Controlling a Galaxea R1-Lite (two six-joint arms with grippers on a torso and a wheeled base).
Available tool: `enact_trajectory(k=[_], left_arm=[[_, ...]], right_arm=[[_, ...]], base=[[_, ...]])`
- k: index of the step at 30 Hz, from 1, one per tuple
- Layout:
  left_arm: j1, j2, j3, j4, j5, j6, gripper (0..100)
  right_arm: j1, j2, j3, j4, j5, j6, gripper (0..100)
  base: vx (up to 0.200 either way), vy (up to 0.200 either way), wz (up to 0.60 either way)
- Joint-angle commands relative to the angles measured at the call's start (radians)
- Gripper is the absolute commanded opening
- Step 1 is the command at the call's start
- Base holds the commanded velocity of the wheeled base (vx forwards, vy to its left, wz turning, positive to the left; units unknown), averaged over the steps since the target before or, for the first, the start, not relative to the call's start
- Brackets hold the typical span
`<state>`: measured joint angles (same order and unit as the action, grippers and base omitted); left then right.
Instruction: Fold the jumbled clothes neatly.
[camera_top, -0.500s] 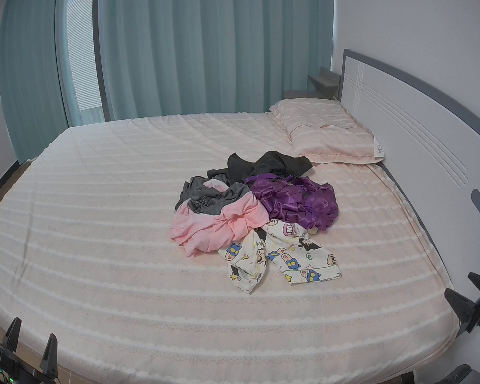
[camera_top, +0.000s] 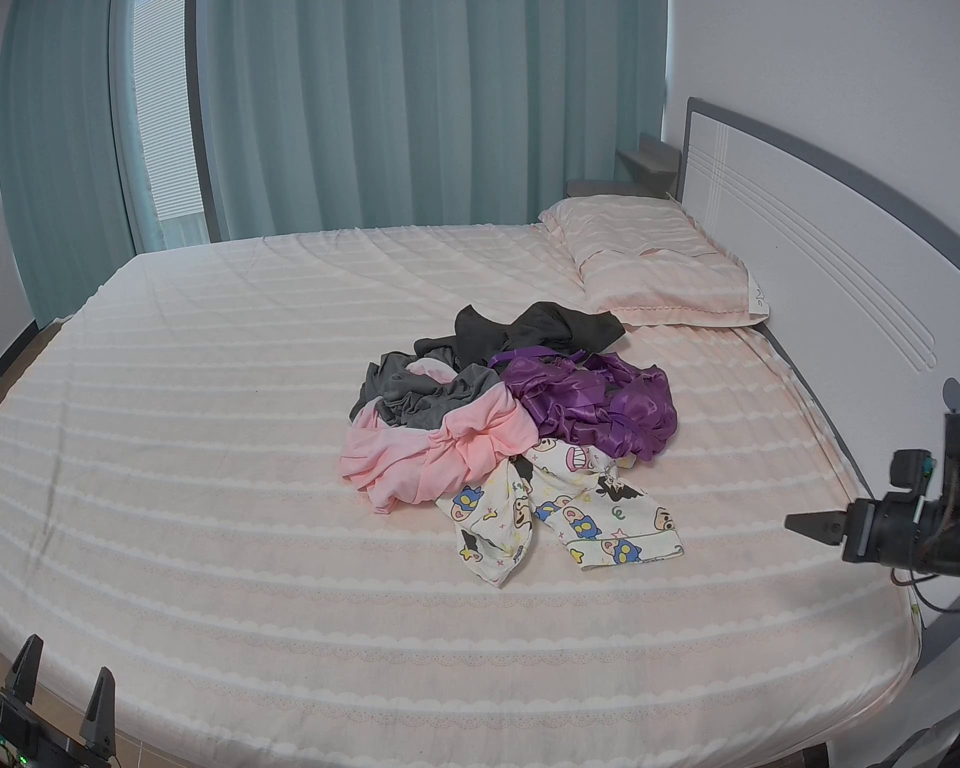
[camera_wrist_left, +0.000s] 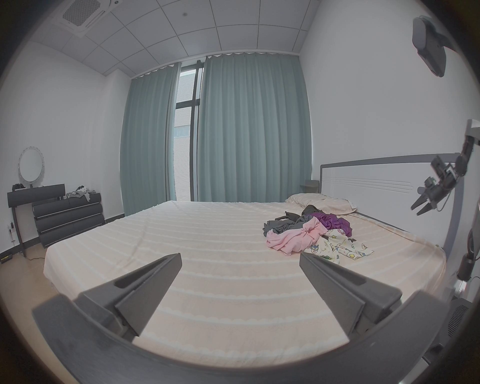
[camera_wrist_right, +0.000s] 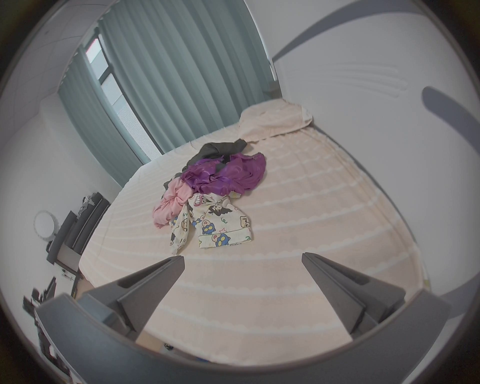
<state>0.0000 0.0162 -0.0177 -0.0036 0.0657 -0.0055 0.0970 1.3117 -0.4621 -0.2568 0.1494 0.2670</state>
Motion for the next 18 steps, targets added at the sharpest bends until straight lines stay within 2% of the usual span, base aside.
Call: enact_trajectory(k=[1, 18], left_arm=[[0.000, -0.016, 0.018, -0.001, -0.001, -0.001, 100], [0.000, -0.016, 0.018, -0.001, 0.000, -0.001, 100]], right_arm=[[0.069, 0.580, -0.214, -0.217, -0.001, 0.150, 100], [0.110, 0.934, -0.500, -0.225, 0.001, 0.159, 100]], base=[[0.000, 0.000, 0.00], [0.000, 0.000, 0.00]])
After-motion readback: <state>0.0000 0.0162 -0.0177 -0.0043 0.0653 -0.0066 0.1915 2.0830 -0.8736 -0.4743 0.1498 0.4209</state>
